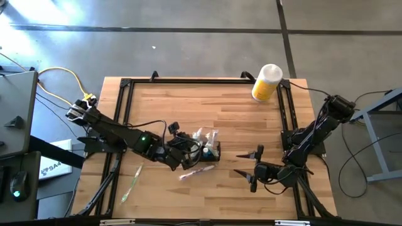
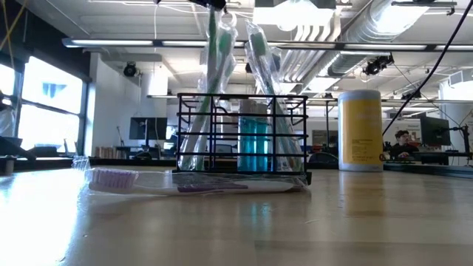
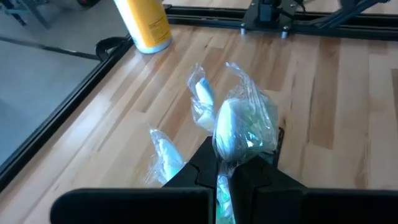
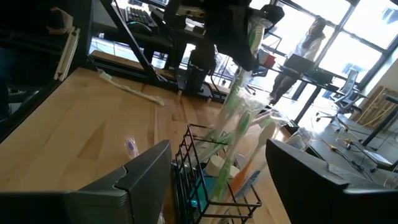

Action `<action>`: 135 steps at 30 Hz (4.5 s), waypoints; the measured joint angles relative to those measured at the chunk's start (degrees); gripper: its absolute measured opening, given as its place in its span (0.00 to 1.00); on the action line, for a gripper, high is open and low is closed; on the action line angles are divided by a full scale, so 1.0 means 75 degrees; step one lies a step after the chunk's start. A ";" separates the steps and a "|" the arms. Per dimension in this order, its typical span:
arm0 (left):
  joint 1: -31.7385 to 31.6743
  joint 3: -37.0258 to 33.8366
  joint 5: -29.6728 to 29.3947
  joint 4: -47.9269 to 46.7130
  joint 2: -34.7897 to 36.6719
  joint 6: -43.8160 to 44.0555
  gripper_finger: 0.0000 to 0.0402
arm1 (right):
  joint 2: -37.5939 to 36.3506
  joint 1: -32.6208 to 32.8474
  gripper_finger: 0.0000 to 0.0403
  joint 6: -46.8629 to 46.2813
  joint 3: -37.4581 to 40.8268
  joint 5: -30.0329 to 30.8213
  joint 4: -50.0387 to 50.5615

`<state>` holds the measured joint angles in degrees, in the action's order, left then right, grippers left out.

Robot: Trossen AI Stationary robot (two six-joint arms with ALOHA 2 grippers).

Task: Pick & Place toothbrushing station
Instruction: Put the green toothbrush into the black wire organizer

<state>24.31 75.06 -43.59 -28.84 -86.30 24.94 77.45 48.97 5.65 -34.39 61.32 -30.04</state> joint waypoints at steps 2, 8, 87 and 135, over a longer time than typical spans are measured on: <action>-0.0034 -0.0120 -0.0025 0.0010 0.0000 0.0070 0.02 | 0.0000 0.0000 0.63 -0.0003 0.0000 -0.0027 0.0000; -0.0148 -0.0437 -0.0053 -0.0148 0.0000 0.0494 0.02 | 0.0000 0.0000 0.63 -0.0003 0.0000 -0.0027 0.0025; -0.0238 -0.1466 0.0563 0.1091 -0.0013 0.2051 0.27 | 0.0003 -0.0300 0.63 -0.0614 0.0003 -0.0254 0.0495; -0.0100 0.2226 0.2309 -0.6126 -0.0012 0.3396 0.27 | 0.0003 -0.0294 0.63 -0.0784 0.0003 -0.0260 0.0813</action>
<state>23.57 91.76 -26.28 -74.78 -86.39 50.41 77.47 46.76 -0.23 -34.37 59.37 -23.94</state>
